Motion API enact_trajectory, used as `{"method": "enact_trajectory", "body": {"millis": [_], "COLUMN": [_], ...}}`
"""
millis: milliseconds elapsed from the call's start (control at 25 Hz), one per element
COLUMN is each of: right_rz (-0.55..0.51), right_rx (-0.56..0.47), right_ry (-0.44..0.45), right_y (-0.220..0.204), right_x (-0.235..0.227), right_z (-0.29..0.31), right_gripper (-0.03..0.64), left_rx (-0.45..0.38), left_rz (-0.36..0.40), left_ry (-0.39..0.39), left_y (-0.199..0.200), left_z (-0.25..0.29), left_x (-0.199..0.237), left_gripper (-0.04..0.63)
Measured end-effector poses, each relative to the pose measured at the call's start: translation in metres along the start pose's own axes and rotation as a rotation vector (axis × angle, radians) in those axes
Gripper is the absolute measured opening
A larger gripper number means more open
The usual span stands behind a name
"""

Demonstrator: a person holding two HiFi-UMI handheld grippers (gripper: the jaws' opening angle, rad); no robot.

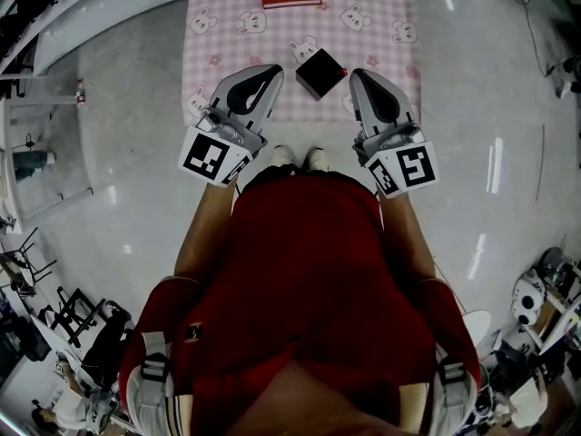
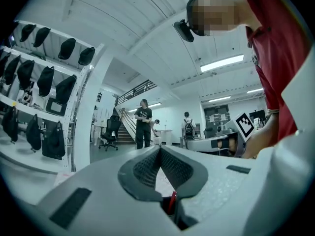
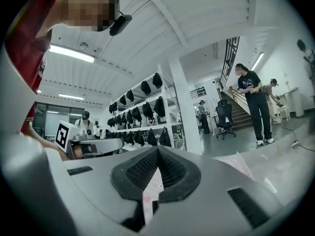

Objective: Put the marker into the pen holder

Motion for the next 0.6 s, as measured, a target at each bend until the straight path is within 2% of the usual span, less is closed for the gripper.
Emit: {"method": "enact_trajectory", "body": {"millis": [600], "right_rz": [-0.056], "right_rx": [-0.024], "right_ry": [-0.025], "right_y": [0.008], "right_x": [-0.001], "right_z": [-0.011], "right_gripper": [-0.002], "left_rx": [-0.010], "left_rz": [0.022], "left_ry": [-0.043], "left_y": [0.004], "left_z": [0.007], "left_x": [-0.008], "left_gripper": [0.006]}}
Point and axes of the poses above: the fingertips, and each gripper's own axes: z forward along the fingers, x to its left, y out of its top, the point moved 2 cm from there along -z, backward along the fingers
